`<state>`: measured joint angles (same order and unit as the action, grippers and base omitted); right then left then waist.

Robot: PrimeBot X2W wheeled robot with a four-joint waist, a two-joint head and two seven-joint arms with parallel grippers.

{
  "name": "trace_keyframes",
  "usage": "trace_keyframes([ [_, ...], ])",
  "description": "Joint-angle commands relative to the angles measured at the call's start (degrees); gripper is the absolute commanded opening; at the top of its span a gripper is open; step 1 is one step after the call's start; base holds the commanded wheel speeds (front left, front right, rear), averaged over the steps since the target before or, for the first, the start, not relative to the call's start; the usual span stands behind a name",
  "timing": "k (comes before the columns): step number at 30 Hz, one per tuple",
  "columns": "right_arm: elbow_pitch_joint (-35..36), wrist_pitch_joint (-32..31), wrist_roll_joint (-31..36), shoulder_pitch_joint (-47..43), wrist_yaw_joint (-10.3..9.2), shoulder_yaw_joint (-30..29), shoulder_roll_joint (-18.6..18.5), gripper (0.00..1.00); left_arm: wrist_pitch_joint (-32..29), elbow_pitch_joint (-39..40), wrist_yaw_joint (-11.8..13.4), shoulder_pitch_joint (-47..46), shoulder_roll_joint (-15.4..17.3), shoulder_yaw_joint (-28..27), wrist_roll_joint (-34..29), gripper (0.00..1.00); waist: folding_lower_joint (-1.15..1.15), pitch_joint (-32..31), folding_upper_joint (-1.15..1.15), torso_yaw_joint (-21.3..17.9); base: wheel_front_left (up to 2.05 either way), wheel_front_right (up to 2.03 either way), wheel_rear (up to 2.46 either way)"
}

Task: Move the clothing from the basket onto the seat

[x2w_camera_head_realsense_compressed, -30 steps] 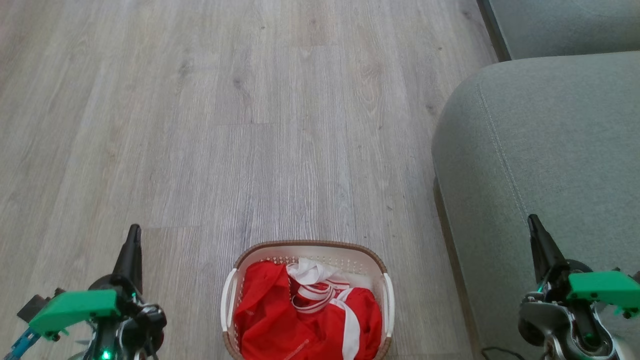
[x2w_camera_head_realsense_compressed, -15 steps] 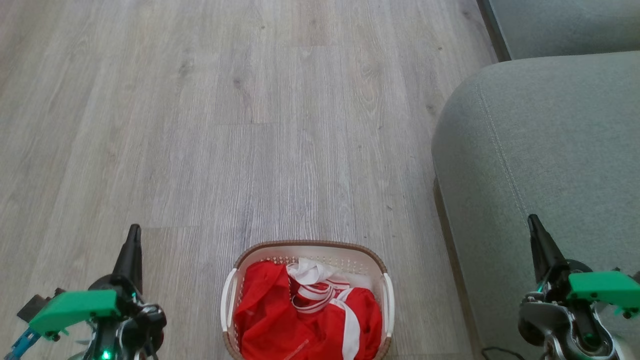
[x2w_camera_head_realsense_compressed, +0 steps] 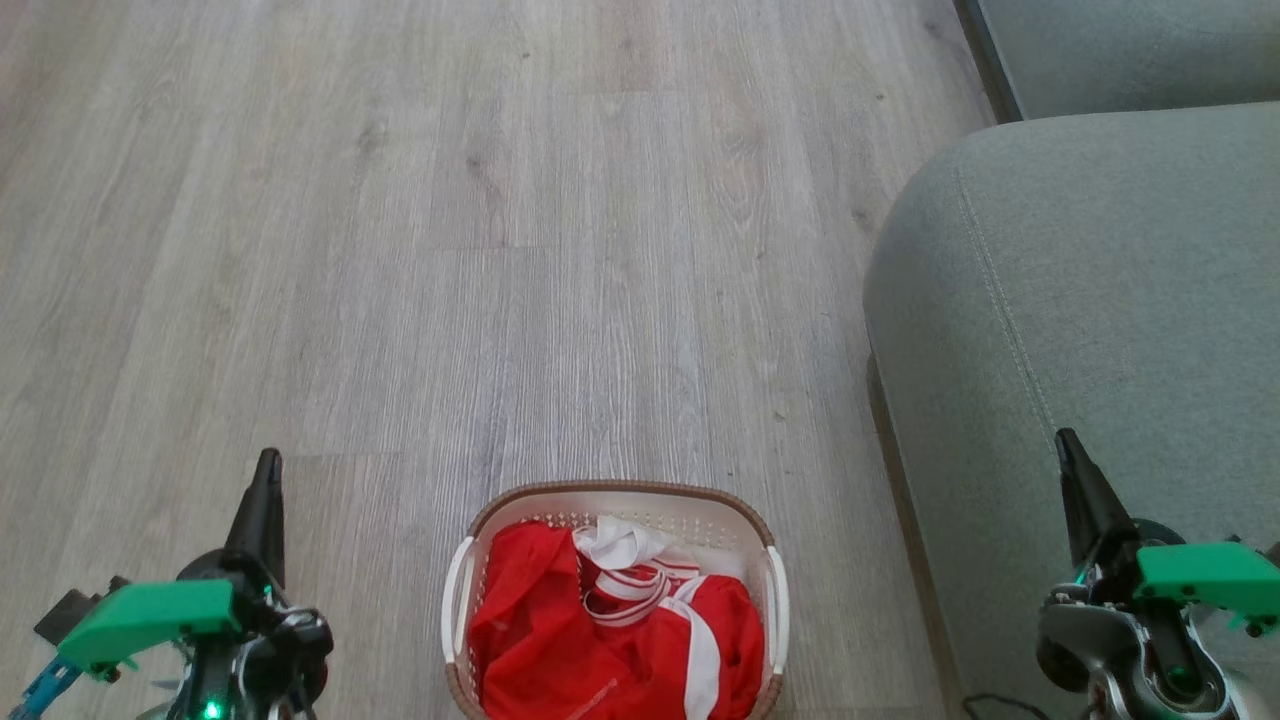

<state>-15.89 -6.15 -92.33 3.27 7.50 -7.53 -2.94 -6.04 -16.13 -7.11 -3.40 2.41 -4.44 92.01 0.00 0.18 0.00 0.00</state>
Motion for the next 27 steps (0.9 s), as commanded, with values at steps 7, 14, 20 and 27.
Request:
trace_keyframes([
  [7, 1.87, -0.32, 0.13, 2.92, -0.01, 1.04, 0.06, 0.0, -0.43, 2.11, -0.37, -2.78, 0.46, -2.05, 0.18, 0.0, 0.0, 0.0, 0.0, 0.0, 0.0, 0.0, 0.0],
  [14, 1.87, -0.32, 0.13, 2.92, -0.01, 1.04, 0.06, 0.0, -0.43, 2.11, -0.37, -2.78, 0.46, -2.05, 0.18, 0.0, 0.0, 0.0, 0.0, 0.0, 0.0, 0.0, 0.0],
  [20, 1.87, -0.32, 0.13, 2.92, -0.01, 1.04, 0.06, 0.0, -0.43, 2.11, -0.37, -2.78, 0.46, -2.05, 0.18, 0.0, 0.0, 0.0, 0.0, 0.0, 0.0, 0.0, 0.0],
  [27, 1.87, -0.32, 0.13, 2.92, -0.01, 1.04, 0.06, 0.0, -0.43, 2.11, -0.37, -2.78, 0.46, -2.05, 0.18, 0.0, 0.0, 0.0, 0.0, 0.0, 0.0, 0.0, 0.0],
])
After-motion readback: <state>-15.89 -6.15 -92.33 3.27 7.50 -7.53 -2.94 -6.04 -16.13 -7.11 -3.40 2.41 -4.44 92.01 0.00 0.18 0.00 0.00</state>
